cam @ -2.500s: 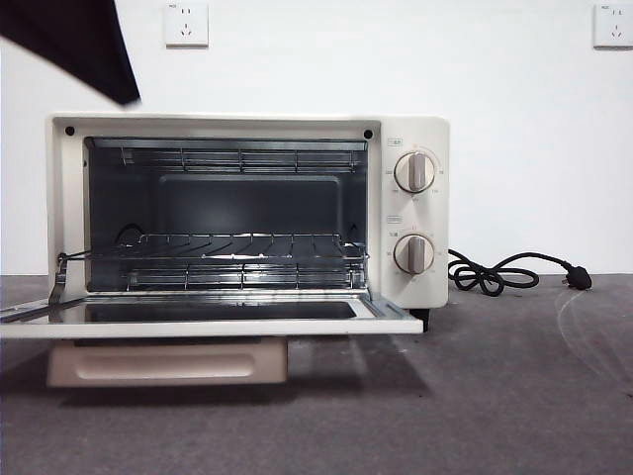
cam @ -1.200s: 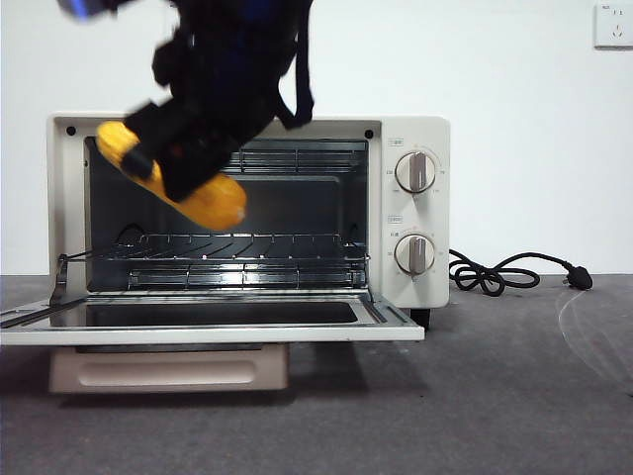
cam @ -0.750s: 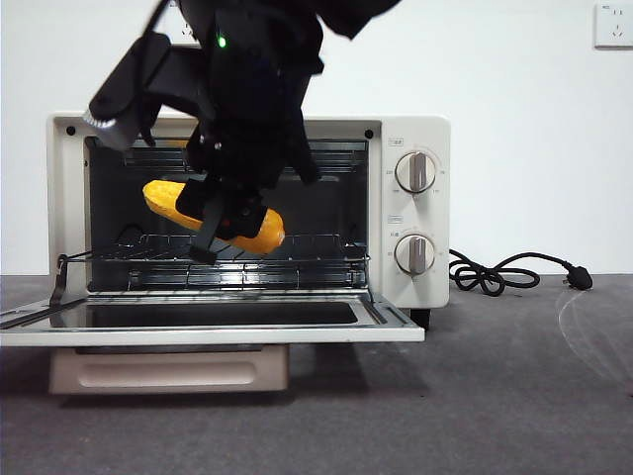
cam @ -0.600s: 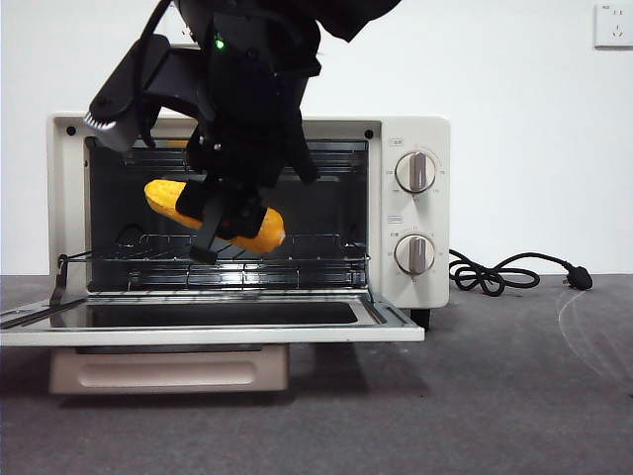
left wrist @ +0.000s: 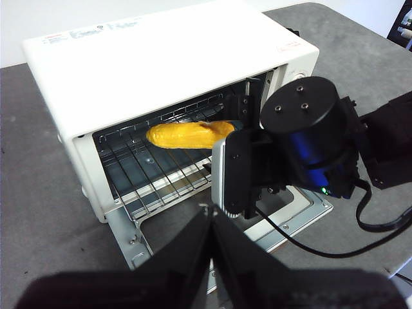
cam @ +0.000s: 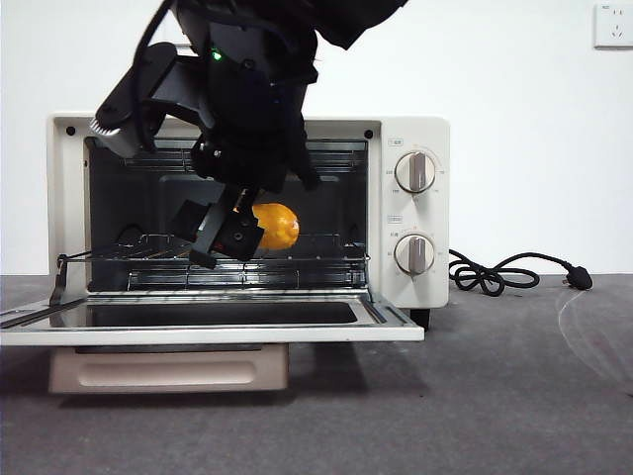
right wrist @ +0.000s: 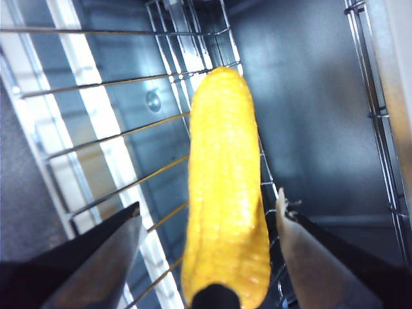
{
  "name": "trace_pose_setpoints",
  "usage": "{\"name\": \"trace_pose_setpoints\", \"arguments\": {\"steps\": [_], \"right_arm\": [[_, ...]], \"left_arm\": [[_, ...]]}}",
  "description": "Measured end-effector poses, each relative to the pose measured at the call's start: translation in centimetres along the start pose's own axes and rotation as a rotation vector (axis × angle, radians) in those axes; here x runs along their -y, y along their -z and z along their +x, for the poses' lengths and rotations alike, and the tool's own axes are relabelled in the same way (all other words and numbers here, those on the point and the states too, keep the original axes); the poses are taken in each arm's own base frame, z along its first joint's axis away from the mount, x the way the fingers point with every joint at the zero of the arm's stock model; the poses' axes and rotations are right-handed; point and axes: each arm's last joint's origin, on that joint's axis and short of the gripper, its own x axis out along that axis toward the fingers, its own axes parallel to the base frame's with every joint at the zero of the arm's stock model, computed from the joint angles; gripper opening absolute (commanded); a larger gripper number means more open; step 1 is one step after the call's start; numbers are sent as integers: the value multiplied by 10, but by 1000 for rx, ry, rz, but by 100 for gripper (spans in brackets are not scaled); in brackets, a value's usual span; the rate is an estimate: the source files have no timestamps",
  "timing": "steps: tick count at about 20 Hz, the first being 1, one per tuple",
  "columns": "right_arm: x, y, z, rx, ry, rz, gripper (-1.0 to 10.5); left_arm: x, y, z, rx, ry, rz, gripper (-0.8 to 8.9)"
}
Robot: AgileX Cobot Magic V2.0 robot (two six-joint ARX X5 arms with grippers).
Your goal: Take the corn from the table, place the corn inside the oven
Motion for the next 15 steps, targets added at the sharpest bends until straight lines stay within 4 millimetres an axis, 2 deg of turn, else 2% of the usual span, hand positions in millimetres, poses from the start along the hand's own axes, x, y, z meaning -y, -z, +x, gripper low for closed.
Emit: {"name": "trace_pose_setpoints", "arguments": {"steps": [4, 10, 12, 15], "right_arm": [[-7, -13, -17, 12, 28, -8, 347], [-11, -34, -56, 47, 88, 23, 346], [-13, -40, -74, 65, 89, 31, 346], [-5, -46, -112, 112, 65, 71, 343]], "left_arm": [[0, 0, 0, 0, -2, 0, -5], [0, 0, 2, -6, -3, 1, -5], [0, -1, 3, -9, -17, 2, -5], [-1, -2, 6, -8, -72, 14, -6]]}}
